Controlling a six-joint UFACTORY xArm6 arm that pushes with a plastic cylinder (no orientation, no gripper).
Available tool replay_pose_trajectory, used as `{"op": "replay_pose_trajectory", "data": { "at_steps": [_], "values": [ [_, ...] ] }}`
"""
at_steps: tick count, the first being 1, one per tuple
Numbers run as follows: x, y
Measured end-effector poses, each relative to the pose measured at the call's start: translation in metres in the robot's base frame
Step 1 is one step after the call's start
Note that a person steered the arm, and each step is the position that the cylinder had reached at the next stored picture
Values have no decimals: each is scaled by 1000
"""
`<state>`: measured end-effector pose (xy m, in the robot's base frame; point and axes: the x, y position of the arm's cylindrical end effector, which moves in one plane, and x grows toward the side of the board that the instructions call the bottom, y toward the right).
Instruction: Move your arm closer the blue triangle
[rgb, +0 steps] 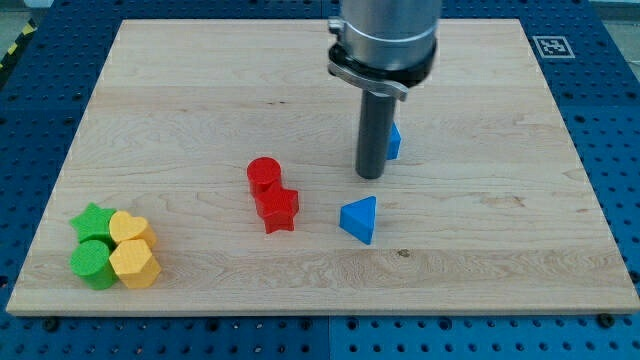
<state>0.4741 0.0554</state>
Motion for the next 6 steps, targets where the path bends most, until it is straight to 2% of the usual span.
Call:
{"op": "replay_pose_trajectory", "data": {
  "at_steps": [3, 4, 5, 6],
  "values": [
    [44, 37],
    [96, 42],
    [126, 21],
    [110, -8]
  ]
}}
